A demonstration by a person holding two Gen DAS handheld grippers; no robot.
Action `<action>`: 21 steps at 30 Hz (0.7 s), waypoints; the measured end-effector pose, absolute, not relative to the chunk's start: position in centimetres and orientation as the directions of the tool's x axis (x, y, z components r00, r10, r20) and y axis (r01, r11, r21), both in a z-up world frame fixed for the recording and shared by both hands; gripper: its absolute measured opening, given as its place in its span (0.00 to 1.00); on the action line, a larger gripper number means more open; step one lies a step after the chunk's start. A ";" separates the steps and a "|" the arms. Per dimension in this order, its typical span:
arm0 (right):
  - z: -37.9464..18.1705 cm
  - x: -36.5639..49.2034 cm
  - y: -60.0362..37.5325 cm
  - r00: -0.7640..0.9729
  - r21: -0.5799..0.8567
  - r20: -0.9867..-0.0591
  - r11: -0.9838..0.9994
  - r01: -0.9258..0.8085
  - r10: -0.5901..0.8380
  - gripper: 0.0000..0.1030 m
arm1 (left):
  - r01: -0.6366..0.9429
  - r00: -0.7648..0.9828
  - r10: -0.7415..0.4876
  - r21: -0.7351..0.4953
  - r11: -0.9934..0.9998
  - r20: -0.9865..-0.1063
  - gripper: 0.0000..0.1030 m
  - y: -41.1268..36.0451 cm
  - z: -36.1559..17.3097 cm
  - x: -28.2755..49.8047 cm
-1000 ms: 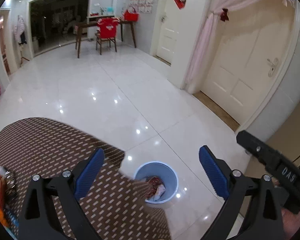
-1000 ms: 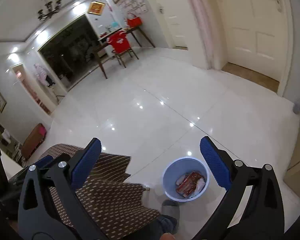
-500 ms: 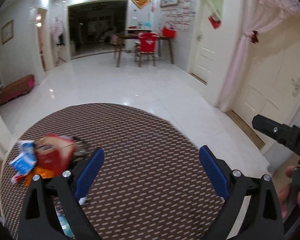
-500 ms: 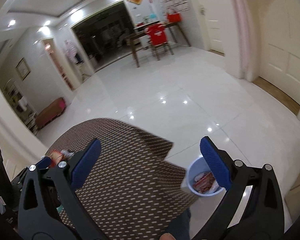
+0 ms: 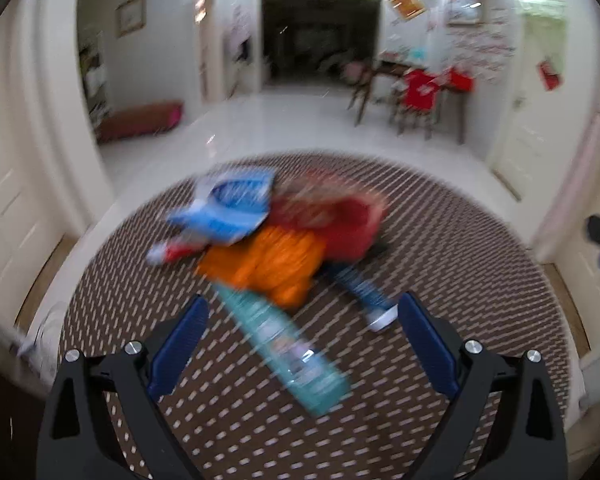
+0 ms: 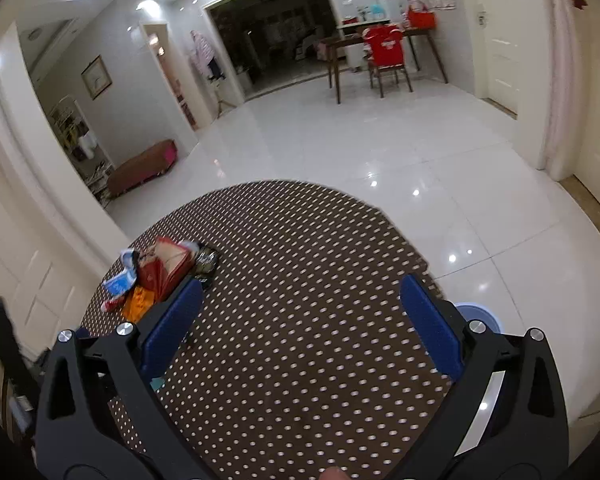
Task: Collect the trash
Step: 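Grasp the teal pet-snack stick with the left tool, then grasp the blue toothpaste tube with the right tool while the left tool holds the stick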
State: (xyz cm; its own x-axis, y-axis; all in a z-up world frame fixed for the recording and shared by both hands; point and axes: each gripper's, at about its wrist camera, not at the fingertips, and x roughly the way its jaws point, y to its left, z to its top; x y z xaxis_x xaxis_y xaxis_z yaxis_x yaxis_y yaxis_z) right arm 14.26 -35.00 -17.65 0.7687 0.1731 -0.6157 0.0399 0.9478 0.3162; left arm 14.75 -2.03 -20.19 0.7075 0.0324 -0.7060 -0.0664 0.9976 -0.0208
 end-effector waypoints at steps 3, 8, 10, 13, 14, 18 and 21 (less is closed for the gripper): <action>-18.1 14.5 -33.7 0.755 0.308 -0.627 0.951 0.016 0.191 0.94 | -0.122 0.639 0.062 -0.021 0.992 -0.767 0.91 -1.1 -22.6 15.7; -18.8 15.1 -32.1 0.727 0.293 -0.649 0.956 -0.030 0.222 0.94 | -0.142 0.581 0.064 -0.024 0.990 -0.812 0.83 -0.2 -24.5 18.2; -19.3 15.3 -31.2 0.709 0.279 -0.664 0.958 -0.059 0.237 0.94 | -0.108 0.592 0.075 0.014 0.994 -0.802 0.60 -0.5 -24.4 18.8; -20.2 16.0 -29.4 0.673 0.259 -0.688 0.959 -0.119 0.270 0.94 | -0.059 0.597 0.037 0.003 0.998 -0.802 0.36 -0.1 -24.0 19.3; -20.6 16.4 -28.5 0.657 0.256 -0.696 0.955 -0.148 0.288 0.94 | -0.041 0.599 0.029 0.005 0.999 -0.800 0.32 0.1 -24.0 19.4; -22.3 18.1 -24.7 0.598 0.235 -0.727 0.941 -0.245 0.337 0.94 | 0.045 0.608 -0.054 -0.034 0.998 -0.792 0.26 2.3 -23.9 18.1; -23.7 19.4 -21.7 0.558 0.211 -0.747 0.925 -0.316 0.361 0.94 | 0.074 0.609 -0.093 -0.060 0.995 -0.788 0.26 4.1 -24.0 16.8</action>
State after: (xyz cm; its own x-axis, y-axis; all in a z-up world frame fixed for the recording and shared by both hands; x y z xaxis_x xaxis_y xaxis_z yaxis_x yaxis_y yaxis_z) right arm 19.36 -21.69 -23.70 0.5578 0.3613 -0.7472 -0.3159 0.9249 0.2113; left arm 16.85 4.13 -24.01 0.6093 -0.0928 -0.7875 0.0736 0.9955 -0.0603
